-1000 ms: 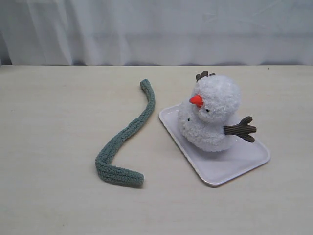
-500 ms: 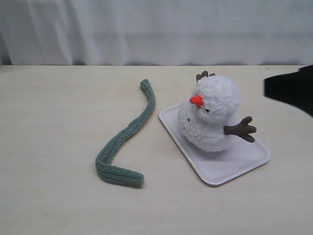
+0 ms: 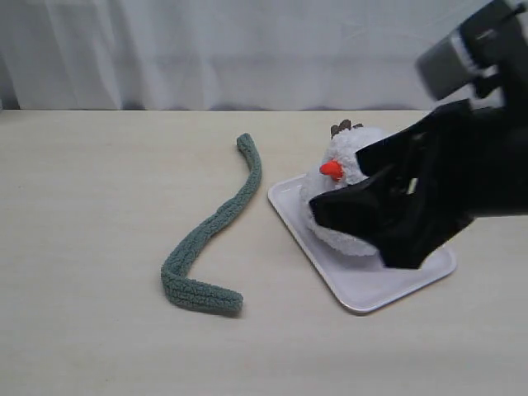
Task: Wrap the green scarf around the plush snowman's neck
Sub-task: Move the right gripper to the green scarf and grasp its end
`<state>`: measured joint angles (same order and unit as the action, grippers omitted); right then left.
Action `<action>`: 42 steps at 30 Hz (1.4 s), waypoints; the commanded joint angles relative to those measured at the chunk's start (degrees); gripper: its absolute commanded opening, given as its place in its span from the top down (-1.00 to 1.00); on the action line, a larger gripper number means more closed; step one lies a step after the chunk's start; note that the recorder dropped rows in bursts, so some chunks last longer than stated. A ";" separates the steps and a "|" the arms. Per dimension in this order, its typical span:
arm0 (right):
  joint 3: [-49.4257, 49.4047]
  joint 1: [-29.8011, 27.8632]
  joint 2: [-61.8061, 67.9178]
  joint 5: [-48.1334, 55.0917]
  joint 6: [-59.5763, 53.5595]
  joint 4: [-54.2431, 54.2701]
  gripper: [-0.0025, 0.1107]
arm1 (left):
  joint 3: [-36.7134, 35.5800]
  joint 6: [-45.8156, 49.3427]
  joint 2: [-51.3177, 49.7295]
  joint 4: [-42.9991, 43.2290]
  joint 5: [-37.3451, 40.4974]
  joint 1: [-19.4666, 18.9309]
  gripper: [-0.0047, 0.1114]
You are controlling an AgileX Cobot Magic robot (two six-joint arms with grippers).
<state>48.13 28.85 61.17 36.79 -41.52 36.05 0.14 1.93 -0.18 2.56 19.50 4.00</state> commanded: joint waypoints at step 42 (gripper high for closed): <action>32.91 23.08 62.21 4.04 37.68 -48.99 0.88 | -0.14 0.22 0.18 -0.25 -0.54 0.40 0.92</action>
<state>81.39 51.94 123.35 40.13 -3.64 -12.52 0.14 1.93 -0.18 2.56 19.50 4.00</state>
